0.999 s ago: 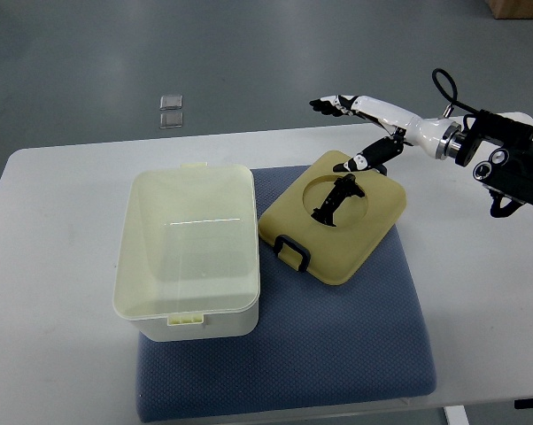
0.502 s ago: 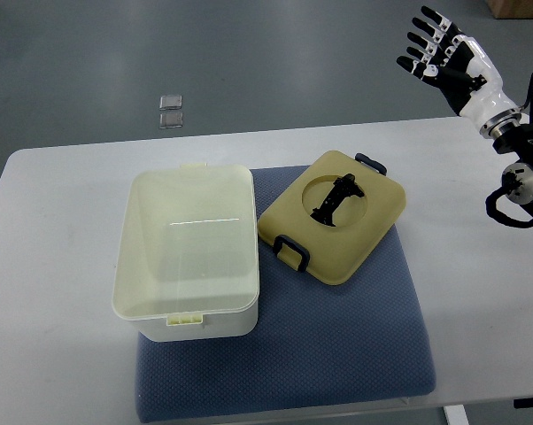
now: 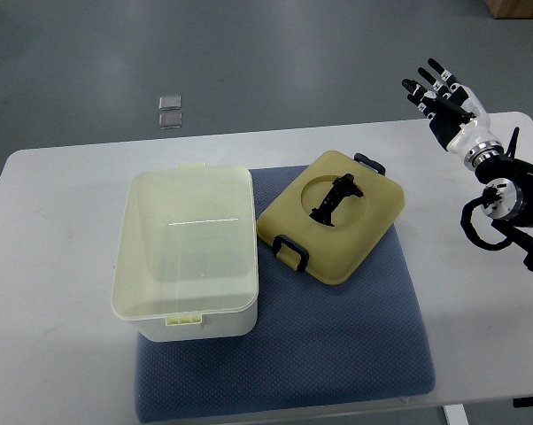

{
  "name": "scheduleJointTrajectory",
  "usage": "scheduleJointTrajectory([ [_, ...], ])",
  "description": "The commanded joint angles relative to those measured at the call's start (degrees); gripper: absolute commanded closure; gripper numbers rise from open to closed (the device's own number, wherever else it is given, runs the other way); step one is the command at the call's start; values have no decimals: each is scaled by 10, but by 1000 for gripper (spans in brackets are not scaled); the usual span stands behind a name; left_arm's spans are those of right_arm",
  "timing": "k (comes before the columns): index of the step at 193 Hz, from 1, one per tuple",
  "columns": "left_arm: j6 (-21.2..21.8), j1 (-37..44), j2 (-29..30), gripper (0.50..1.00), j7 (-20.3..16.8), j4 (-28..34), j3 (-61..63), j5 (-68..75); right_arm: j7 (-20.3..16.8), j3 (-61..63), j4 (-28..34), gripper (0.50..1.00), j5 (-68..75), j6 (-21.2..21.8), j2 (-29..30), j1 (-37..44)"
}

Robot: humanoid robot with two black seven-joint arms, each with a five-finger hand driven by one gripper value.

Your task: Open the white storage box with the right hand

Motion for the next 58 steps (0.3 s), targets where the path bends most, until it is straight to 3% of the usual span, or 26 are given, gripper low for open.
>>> scheduleJointTrajectory([
  [1, 0, 0, 0, 500, 0, 1, 0, 0, 3, 1, -2, 570, 0, 0, 11, -5],
  [58, 0, 0, 0, 500, 0, 0, 0, 0, 23, 1, -5, 570, 0, -13, 12, -7],
])
